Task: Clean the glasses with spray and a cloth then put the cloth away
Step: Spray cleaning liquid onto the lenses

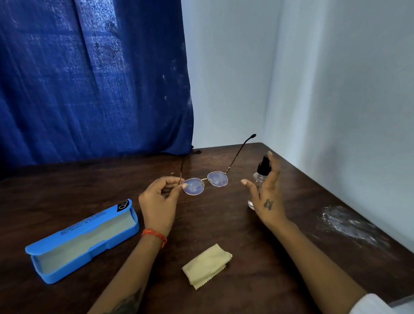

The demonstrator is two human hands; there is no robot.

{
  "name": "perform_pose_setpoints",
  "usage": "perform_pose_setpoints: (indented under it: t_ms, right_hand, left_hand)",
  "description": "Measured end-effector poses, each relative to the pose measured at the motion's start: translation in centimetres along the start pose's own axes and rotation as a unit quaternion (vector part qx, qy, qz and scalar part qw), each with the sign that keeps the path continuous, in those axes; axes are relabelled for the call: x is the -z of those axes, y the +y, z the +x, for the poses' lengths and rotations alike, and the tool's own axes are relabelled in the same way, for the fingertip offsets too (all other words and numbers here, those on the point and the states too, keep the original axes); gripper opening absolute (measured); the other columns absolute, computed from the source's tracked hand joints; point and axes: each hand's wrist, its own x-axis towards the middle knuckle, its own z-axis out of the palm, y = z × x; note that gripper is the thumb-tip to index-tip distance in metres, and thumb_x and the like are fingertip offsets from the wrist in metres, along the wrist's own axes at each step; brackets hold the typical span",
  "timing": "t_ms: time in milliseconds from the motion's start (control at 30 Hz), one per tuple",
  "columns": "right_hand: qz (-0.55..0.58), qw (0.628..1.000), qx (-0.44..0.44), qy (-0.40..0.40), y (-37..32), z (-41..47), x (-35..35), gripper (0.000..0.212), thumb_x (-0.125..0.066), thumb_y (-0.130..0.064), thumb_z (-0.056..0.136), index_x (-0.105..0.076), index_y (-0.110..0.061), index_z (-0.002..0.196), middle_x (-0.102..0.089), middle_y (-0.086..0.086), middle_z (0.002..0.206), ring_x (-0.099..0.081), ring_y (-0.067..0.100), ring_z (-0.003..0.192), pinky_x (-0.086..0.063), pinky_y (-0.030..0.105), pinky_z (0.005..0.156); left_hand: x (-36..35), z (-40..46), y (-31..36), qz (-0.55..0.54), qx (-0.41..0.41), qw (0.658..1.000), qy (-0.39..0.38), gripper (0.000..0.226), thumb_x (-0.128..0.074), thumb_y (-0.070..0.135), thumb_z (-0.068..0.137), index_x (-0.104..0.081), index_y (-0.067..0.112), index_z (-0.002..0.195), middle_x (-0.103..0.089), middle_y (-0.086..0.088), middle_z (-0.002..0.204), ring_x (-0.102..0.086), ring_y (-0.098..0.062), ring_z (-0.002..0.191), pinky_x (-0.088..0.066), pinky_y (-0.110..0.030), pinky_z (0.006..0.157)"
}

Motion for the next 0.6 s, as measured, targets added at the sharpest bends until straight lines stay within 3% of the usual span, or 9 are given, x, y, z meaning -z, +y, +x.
perform_pose_setpoints:
  t_ms: [67,100,167,233,267,333,433,600]
  right_hand:
    - [-0.021,1.000,0.018,0.002,0.3,-0.1,-0.1,0.077,-0.066,-0.004,0.083,-0.017,-0.008,0.142,-0.025,0.002,0.129,-0.037,-0.024,0.108,-0.029,-0.008,0.082]
    - [-0.029,0.999,0.023,0.000,0.4,-0.2,-0.1,0.078,-0.067,-0.004,0.082,-0.017,-0.008,0.142,-0.026,0.003,0.127,-0.037,-0.024,0.109,-0.029,-0.008,0.082]
    - [-0.031,0.999,0.014,-0.011,0.2,-0.4,0.1,0.083,-0.069,-0.009,0.082,-0.014,-0.016,0.144,-0.029,0.003,0.127,-0.048,-0.004,0.109,-0.037,-0.001,0.085]
    - [-0.062,0.998,0.024,-0.004,-0.2,-0.5,0.3,0.086,-0.070,-0.020,0.081,-0.011,-0.020,0.143,-0.033,0.010,0.134,-0.047,0.024,0.118,-0.046,0.028,0.096]
    - [-0.105,0.993,0.042,0.015,-0.4,-0.6,0.3,0.085,-0.070,-0.026,0.081,-0.013,-0.018,0.143,-0.032,0.016,0.140,-0.040,0.031,0.126,-0.042,0.044,0.101]
    - [-0.185,0.976,0.098,0.060,-1.3,-0.6,0.4,0.078,-0.065,-0.035,0.083,-0.020,-0.011,0.143,-0.032,0.019,0.144,-0.028,0.032,0.135,-0.028,0.057,0.107]
    - [-0.165,0.962,0.211,0.058,-2.9,-1.0,0.0,0.063,-0.060,-0.029,0.086,-0.032,-0.007,0.138,-0.035,0.015,0.143,-0.025,0.029,0.138,-0.024,0.053,0.111]
    - [-0.036,0.956,0.270,-0.112,-4.8,-2.7,-1.3,0.039,-0.058,-0.023,0.087,-0.057,-0.005,0.122,-0.054,0.011,0.127,-0.041,0.022,0.128,-0.040,0.040,0.103]
  left_hand:
    - [0.0,0.0,-0.2,0.002,0.004,1.000,-0.004,0.014,-0.070,0.005,0.075,-0.069,0.011,0.088,-0.069,-0.004,0.084,-0.063,-0.006,0.078,-0.047,-0.005,0.069]
    - [0.0,0.0,-0.2,0.005,0.006,1.000,-0.005,0.015,-0.070,0.004,0.075,-0.069,0.010,0.088,-0.069,-0.003,0.084,-0.063,-0.006,0.078,-0.047,-0.005,0.069]
    - [0.1,-0.1,-0.3,0.007,0.007,1.000,-0.006,0.016,-0.070,0.004,0.075,-0.069,0.011,0.089,-0.069,-0.003,0.084,-0.063,-0.005,0.078,-0.047,-0.005,0.070]
    - [0.1,-0.1,-0.4,0.006,0.008,1.000,-0.006,0.016,-0.070,0.003,0.075,-0.069,0.012,0.088,-0.069,-0.002,0.083,-0.063,-0.004,0.078,-0.047,-0.005,0.071]
    - [0.1,-0.1,-0.4,0.005,0.008,1.000,-0.006,0.016,-0.070,0.003,0.075,-0.069,0.013,0.088,-0.069,-0.001,0.082,-0.063,-0.004,0.077,-0.048,-0.005,0.070]
    - [0.0,0.0,-0.5,0.004,0.012,1.000,-0.001,0.016,-0.071,0.004,0.074,-0.069,0.014,0.086,-0.068,0.000,0.081,-0.063,-0.005,0.076,-0.047,-0.005,0.068]
    - [0.0,0.1,-0.6,0.006,0.021,1.000,0.002,0.015,-0.071,0.006,0.074,-0.068,0.017,0.084,-0.068,0.002,0.079,-0.062,-0.004,0.073,-0.047,-0.004,0.066]
    - [0.2,0.1,-0.9,0.008,0.029,1.000,-0.005,0.016,-0.071,0.007,0.075,-0.067,0.019,0.084,-0.067,0.003,0.079,-0.062,-0.003,0.075,-0.048,-0.006,0.067]
